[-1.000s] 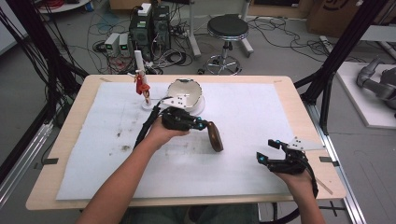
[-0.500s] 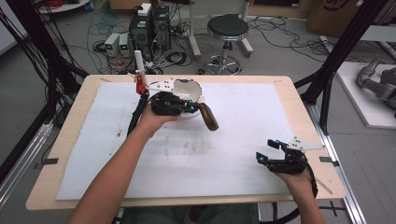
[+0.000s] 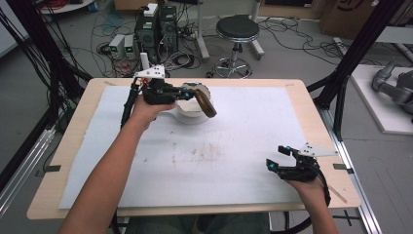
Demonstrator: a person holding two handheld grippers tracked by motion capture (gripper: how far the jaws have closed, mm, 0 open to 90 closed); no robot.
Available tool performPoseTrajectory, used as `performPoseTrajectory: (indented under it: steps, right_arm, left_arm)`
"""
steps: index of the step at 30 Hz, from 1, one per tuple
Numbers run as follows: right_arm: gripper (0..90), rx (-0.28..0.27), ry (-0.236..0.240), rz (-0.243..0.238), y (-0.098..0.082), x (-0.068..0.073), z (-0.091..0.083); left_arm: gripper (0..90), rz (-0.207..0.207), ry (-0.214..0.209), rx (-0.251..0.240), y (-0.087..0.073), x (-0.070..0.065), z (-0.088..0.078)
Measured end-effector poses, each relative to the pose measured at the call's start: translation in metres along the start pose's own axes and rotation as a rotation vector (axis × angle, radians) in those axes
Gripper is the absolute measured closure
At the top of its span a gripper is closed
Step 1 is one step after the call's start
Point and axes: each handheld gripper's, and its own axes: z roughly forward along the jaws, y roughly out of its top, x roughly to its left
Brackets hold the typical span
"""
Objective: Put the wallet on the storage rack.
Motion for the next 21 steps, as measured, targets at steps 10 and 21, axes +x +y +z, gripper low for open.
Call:
performPoseTrajectory:
  steps: [10, 21]
  right_arm:
    - [19.6, 0.001, -0.003, 0.005, -0.001, -0.002, -0.001]
    - [19.6, 0.005, -0.006, 0.002, -0.001, -0.001, 0.001]
  left_arm:
    - [88.3, -0.032, 0.058, -0.034, 0.000, 0.020, -0.014]
    - [88.3, -0.068, 0.143, -0.029, -0.009, 0.036, -0.019]
